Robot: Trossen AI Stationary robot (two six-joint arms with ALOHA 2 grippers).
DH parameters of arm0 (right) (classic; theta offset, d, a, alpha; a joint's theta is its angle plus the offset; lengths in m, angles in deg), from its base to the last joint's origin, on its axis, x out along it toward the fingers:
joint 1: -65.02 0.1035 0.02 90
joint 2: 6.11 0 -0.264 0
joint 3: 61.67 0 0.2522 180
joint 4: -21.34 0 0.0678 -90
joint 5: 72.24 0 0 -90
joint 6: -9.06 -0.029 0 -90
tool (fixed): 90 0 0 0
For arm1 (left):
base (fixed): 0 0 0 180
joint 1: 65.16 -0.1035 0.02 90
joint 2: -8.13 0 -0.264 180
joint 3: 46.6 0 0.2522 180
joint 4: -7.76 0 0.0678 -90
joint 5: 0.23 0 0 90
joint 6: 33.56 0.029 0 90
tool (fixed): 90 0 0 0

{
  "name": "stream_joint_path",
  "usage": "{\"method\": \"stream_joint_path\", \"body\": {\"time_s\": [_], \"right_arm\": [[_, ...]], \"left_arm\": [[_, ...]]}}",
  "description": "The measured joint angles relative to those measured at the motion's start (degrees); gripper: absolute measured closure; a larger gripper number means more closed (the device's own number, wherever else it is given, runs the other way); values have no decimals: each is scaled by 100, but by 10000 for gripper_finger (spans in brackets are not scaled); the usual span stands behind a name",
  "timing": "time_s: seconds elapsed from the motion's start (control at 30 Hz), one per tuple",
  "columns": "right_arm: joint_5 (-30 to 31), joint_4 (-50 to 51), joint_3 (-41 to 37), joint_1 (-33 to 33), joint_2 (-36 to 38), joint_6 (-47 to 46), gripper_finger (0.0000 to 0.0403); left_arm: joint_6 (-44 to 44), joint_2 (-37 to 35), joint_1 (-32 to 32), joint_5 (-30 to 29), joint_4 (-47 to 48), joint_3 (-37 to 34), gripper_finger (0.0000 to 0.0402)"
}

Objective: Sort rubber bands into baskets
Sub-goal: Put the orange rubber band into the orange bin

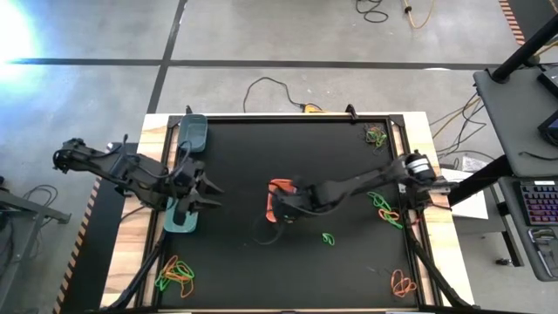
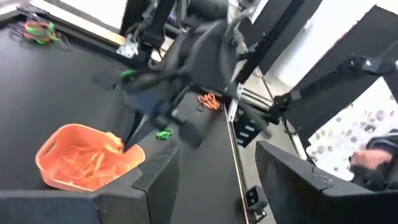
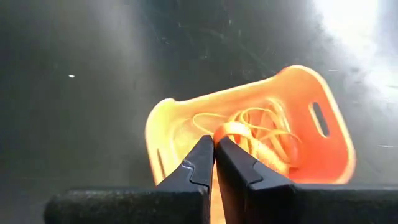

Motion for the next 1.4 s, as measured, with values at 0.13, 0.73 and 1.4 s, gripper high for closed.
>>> {"method": "stream_joint_path", "body": {"time_s": [0.13, 0.73, 1.4], "right_arm": [[-268, -90, 0, -182, -350, 72, 394], [-748, 46, 7, -393, -665, -1595, 358], [-984, 3136, -2, 611, 812, -3001, 198]], "left_arm": [[308, -142, -2, -348, 241, 0, 209], [1578, -545, -2, -390, 478, 0, 209], [1233, -726, -7, -661, 831, 0, 209]]}}
